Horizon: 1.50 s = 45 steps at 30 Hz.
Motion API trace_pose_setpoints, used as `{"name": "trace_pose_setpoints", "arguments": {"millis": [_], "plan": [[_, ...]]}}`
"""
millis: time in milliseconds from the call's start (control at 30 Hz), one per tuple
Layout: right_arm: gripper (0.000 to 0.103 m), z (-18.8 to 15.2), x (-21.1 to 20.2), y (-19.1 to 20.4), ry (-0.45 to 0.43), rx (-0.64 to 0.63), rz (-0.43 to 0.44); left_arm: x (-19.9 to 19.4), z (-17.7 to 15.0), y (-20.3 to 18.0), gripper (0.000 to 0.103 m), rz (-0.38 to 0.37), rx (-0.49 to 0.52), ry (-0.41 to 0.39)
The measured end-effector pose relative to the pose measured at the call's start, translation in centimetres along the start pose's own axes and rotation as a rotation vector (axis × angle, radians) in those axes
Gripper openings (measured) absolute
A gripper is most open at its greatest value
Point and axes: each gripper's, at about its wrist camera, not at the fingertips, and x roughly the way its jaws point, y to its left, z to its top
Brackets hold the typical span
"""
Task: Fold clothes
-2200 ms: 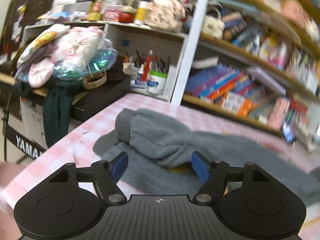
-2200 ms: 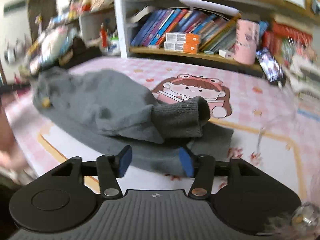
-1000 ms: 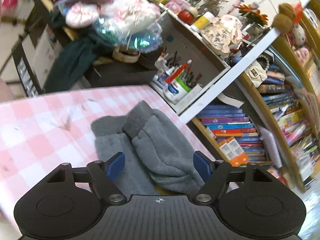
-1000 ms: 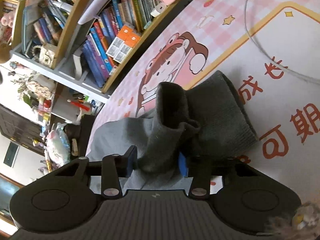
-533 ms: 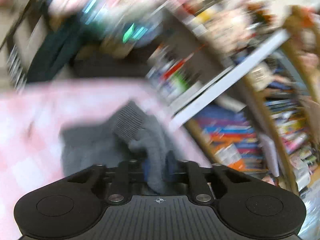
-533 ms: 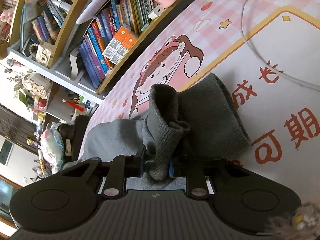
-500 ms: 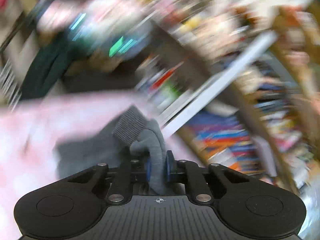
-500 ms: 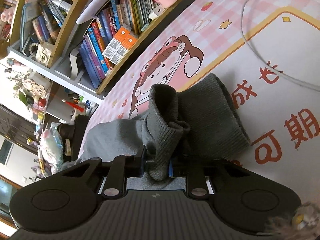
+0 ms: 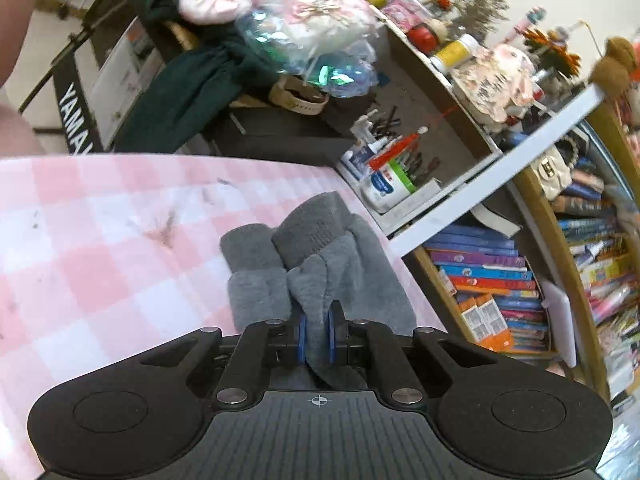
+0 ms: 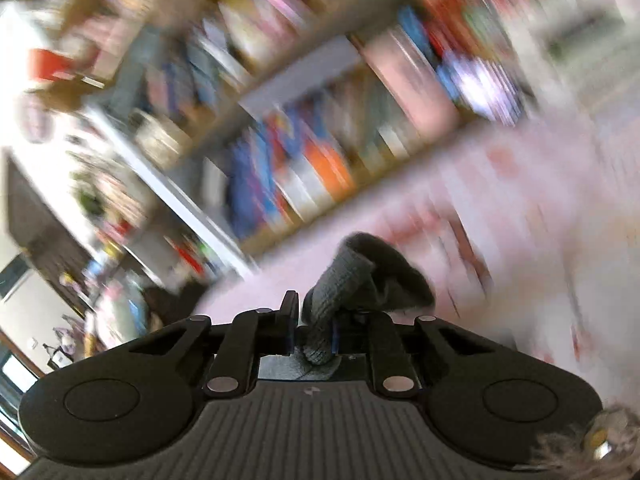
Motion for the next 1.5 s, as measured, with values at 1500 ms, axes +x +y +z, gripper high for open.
{"name": "trace_pose_setpoints", "arguments": {"millis": [1500], "plan": [[0.007, -6.7, -2.7, -1.5, 0.025, -0.296, -0.295, -1.4, -0.6, 1.2, 0.013, 0.043, -0.023, 0.015]]}}
